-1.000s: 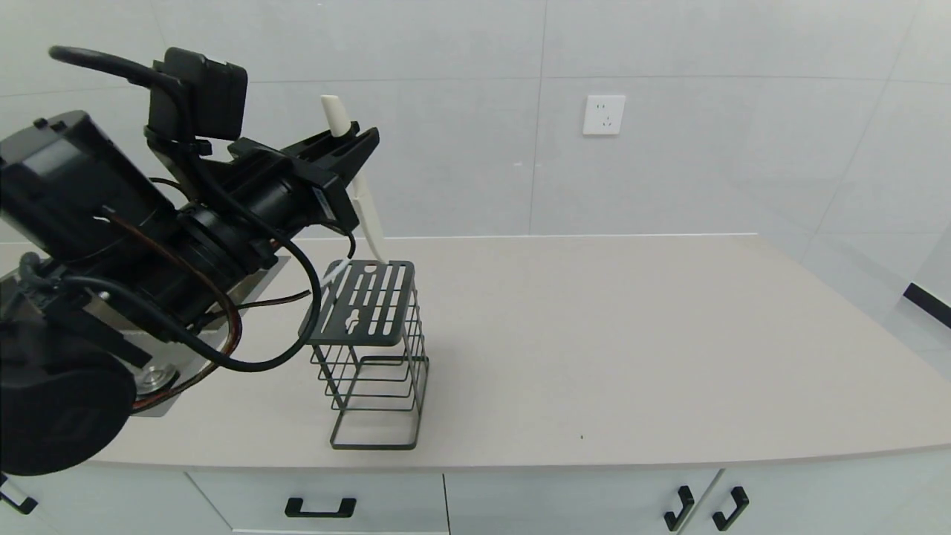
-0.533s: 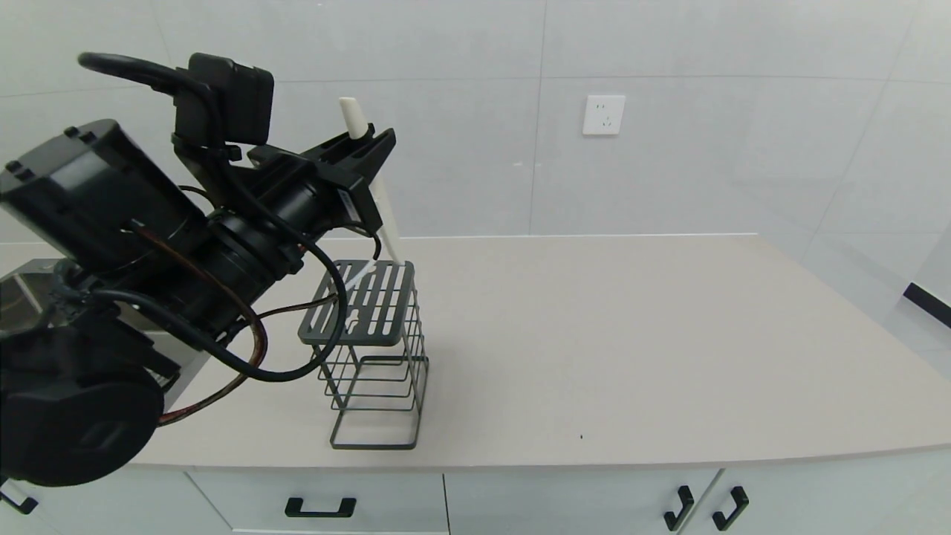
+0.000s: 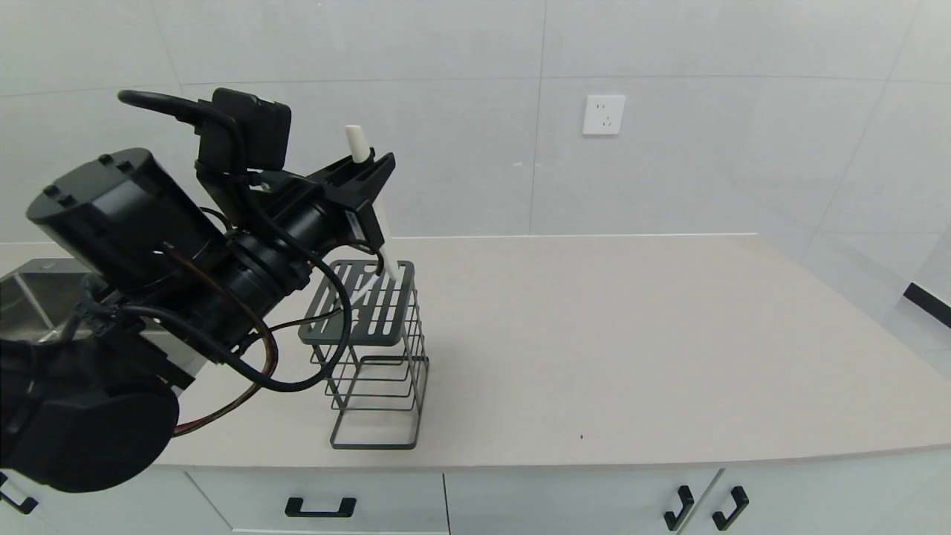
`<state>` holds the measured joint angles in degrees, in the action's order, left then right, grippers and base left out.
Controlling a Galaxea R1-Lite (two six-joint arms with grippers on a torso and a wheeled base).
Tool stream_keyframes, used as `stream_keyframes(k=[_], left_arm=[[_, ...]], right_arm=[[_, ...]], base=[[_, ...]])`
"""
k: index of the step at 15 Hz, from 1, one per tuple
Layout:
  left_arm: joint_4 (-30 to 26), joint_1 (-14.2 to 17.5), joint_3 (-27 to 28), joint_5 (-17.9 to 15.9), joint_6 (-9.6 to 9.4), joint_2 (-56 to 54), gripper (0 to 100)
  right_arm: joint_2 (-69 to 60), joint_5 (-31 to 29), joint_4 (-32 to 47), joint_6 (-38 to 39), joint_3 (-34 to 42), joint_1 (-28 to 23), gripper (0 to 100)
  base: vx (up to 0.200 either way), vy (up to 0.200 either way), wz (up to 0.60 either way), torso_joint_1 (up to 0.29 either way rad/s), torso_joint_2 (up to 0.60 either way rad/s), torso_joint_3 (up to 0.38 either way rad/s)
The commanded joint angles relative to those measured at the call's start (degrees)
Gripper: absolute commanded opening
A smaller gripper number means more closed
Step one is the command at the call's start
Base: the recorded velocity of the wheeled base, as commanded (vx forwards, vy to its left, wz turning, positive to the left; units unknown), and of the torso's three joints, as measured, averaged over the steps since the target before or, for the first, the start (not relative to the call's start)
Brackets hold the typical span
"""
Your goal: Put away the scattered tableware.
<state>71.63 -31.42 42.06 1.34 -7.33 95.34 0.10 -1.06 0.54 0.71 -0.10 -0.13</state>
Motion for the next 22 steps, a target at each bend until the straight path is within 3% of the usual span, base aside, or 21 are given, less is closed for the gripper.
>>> stream_keyframes(k=[1,22], left_arm=[[0.1,0.0,0.0,0.0,0.03,0.9,0],[1.8,1.4,-1.6,-1.4,-0.58,2.2,0]], right_arm=[[0.1,0.0,0.0,0.0,0.0,0.0,0],[0.0,0.0,0.0,0.0,0.0,0.0,0]], base=[[0.000,0.000,0.00,0.000,0.00,0.000],[0.000,0.000,0.00,0.000,0.00,0.000]])
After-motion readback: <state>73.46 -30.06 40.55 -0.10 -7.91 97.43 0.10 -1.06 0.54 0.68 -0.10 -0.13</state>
